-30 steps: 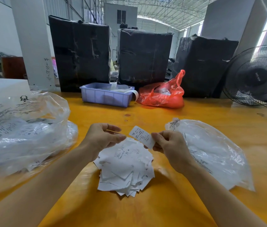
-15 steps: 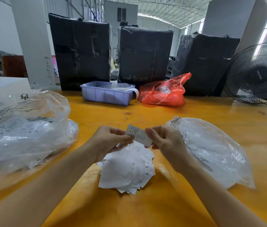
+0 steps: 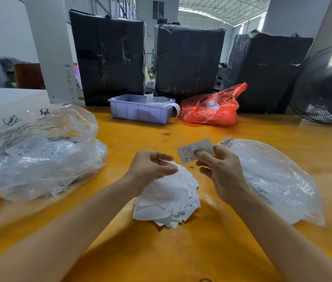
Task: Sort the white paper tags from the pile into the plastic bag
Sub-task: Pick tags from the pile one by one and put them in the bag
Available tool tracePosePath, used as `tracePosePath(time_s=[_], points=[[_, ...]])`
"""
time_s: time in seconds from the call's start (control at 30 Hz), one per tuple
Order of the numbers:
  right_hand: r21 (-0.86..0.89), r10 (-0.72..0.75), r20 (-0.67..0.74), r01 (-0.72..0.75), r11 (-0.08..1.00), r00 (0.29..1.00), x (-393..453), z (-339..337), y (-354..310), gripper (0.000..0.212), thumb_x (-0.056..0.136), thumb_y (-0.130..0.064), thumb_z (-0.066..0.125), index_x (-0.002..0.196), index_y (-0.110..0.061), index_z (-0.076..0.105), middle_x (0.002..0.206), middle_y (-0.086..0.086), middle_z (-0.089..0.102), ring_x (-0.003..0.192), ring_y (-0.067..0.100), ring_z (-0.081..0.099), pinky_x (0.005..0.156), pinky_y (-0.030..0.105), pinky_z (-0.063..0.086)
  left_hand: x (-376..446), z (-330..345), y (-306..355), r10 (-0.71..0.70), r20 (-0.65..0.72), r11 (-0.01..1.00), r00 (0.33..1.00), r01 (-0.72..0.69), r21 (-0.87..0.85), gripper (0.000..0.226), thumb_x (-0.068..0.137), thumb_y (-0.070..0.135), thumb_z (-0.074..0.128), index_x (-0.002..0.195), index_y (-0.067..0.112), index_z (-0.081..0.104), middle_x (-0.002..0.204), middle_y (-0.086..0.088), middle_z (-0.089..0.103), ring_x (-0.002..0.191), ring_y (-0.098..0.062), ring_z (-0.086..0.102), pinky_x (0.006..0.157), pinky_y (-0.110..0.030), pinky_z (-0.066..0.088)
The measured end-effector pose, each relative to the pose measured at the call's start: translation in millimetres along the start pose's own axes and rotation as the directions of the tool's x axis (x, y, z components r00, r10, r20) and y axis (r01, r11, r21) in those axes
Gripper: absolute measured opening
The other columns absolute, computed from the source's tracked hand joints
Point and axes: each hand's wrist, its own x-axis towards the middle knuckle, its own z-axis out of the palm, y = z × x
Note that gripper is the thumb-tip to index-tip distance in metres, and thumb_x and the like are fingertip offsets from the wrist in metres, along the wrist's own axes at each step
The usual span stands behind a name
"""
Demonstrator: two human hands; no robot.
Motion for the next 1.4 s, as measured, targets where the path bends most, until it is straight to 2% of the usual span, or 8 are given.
tracePosePath(time_s=[0.23, 0.43, 0.6, 0.77, 1.0, 1.13, 1.23, 1.4], points=[[-0.031, -0.099, 0.048, 0.101, 0.994, 0.994, -1.3, 2.3, 0.7, 0.012, 0.081, -0.002, 0.069, 0.086, -0.011, 0.064, 0.082, 0.009, 0.071, 0.067, 0.017, 0.069, 0.063, 0.023, 0.055, -2.7, 6.2, -1.0, 0.021, 0.049, 1.000, 0.999, -0.020, -0.004, 0.032, 0.065, -0.004, 0.080, 0.089, 0.009, 0.063, 0.066, 0.001, 0.073, 0.064, -0.008, 0.070, 0.059, -0.016, 0.054], [-0.251, -0.251, 0.079, 0.263, 0.931, 0.965, -4.1, 3.6, 3.6, 0.020, 0.078, -0.002, 0.073, 0.082, -0.019, 0.063, 0.080, 0.002, 0.072, 0.072, 0.019, 0.071, 0.068, 0.030, 0.059, -1.7, 4.8, 0.6, 0.014, 0.011, 1.000, 1.000, -0.014, -0.024, 0.028, 0.066, -0.002, 0.080, 0.084, 0.011, 0.063, 0.065, 0.003, 0.070, 0.060, -0.006, 0.067, 0.060, -0.018, 0.055], [-0.395, -0.303, 0.083, 0.311, 0.865, 0.949, -3.9, 4.4, 5.8, 0.018, 0.077, -0.004, 0.075, 0.083, -0.016, 0.064, 0.087, 0.006, 0.071, 0.079, 0.021, 0.070, 0.070, 0.038, 0.059, -1.4, 4.5, 2.6, 0.025, -0.018, 0.999, 1.000, -0.025, -0.022, 0.026, 0.067, 0.001, 0.080, 0.084, 0.013, 0.064, 0.079, -0.002, 0.071, 0.073, -0.011, 0.067, 0.073, -0.026, 0.054], [-0.425, -0.288, 0.110, 0.307, 0.851, 0.951, -3.8, 4.8, 6.4, 0.015, 0.077, -0.004, 0.075, 0.088, -0.005, 0.066, 0.086, 0.009, 0.071, 0.076, 0.022, 0.070, 0.069, 0.039, 0.059, -1.9, 6.0, 3.0, 0.046, -0.012, 0.999, 0.999, -0.046, -0.015, 0.028, 0.066, 0.002, 0.080, 0.088, 0.009, 0.065, 0.082, -0.004, 0.070, 0.073, -0.011, 0.065, 0.068, -0.023, 0.054], [-0.387, -0.182, 0.189, 0.243, 0.890, 0.965, -4.0, 3.4, 3.5, 0.017, 0.080, -0.004, 0.071, 0.095, -0.001, 0.064, 0.084, 0.013, 0.070, 0.067, 0.017, 0.068, 0.063, 0.026, 0.056, -3.5, 5.8, 3.2, 0.147, -0.023, 0.989, 0.989, -0.146, 0.020, 0.031, 0.066, -0.002, 0.080, 0.092, 0.001, 0.064, 0.084, -0.009, 0.070, 0.071, -0.010, 0.068, 0.066, -0.019, 0.057], [-0.521, -0.073, 0.326, 0.243, 0.818, 0.943, -7.5, 5.0, 1.3, 0.011, 0.093, -0.009, 0.054, 0.099, -0.007, 0.063, 0.079, 0.002, 0.064, 0.066, 0.006, 0.059, 0.061, 0.020, 0.050, -5.4, 8.5, 3.0, 0.176, -0.006, 0.984, 0.984, -0.176, 0.041, 0.030, 0.065, -0.001, 0.080, 0.091, 0.003, 0.065, 0.082, -0.010, 0.069, 0.068, -0.013, 0.068, 0.063, -0.021, 0.056], [-0.515, -0.007, 0.402, 0.233, 0.825, 0.915, -9.6, 8.7, 0.5, 0.026, 0.095, -0.001, 0.041, 0.099, -0.011, 0.064, 0.086, 0.000, 0.060, 0.074, 0.008, 0.055, 0.063, 0.019, 0.049, -6.2, 10.0, 2.8, 0.171, -0.001, 0.984, 0.985, -0.171, 0.041, 0.026, 0.066, -0.001, 0.080, 0.087, 0.008, 0.066, 0.079, -0.008, 0.070, 0.067, -0.014, 0.067, 0.058, -0.020, 0.054], [-0.411, -0.168, 0.243, 0.259, 0.874, 0.955, -6.8, 6.0, 2.4, 0.032, 0.089, -0.005, 0.061, 0.119, -0.011, 0.054, 0.087, 0.010, 0.067, 0.074, 0.023, 0.067, 0.069, 0.030, 0.058, -5.3, 9.6, 4.7, 0.131, -0.036, 0.991, 0.991, -0.132, -0.007, 0.024, 0.068, 0.006, 0.080, 0.087, 0.009, 0.066, 0.079, -0.010, 0.072, 0.067, -0.016, 0.069, 0.057, -0.023, 0.054]])
